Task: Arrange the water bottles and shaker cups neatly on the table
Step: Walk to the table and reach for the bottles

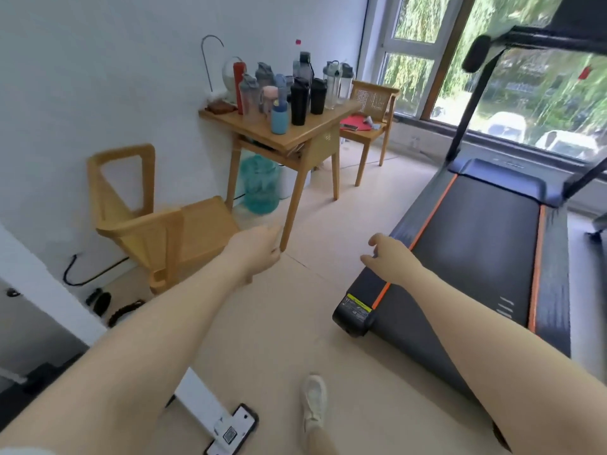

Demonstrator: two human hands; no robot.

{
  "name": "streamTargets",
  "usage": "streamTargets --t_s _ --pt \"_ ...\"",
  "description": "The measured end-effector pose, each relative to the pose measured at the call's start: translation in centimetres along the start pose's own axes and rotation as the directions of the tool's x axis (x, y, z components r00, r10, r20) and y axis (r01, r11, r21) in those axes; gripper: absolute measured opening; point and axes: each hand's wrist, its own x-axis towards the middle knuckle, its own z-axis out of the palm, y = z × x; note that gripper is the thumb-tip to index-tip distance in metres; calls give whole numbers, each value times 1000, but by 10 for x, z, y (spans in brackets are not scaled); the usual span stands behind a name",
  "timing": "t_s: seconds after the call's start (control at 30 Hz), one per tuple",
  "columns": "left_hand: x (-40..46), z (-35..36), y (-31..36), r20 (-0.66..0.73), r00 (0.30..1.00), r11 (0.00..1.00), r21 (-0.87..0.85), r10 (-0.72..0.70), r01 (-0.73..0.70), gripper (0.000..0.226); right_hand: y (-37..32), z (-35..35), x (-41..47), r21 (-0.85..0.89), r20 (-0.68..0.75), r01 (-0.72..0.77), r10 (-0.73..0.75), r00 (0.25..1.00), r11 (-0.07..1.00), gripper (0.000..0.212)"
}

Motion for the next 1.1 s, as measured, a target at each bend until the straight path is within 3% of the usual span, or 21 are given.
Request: streamTargets --t_s 0.17,0.33,0.43,0.57,0.73,0.93,1.1 --pt "162 -28 -7 -92 994 996 -71 -50 44 52 8 -64 158 -29 -15 35 -35 999 999 48" --pt "301 -73 -37 -217 971 974 -221 -97 48 49 -12 -123 297 119 -127 73 -58 990 990 47" --pt "378 -81 -58 -252 957 948 -313 -147 63 47 -21 -124 372 185 -89 92 -77 993 978 46" --pt "483 -84 -84 -299 943 929 -370 -149 29 48 -28 -119 470 142 -29 118 -115 993 983 47" --pt "621 -92 -103 -338 941 936 -340 -28 -95 46 -26 -141 594 139 -59 84 -76 995 987 45" --pt "780 -120 -83 -281 944 909 -323 174 -264 44 -11 -216 720 232 -240 -26 83 967 972 39" --pt "895 -103 -48 -197 945 883 -348 261 -316 47 37 -260 808 283 -335 -95 191 923 955 34"
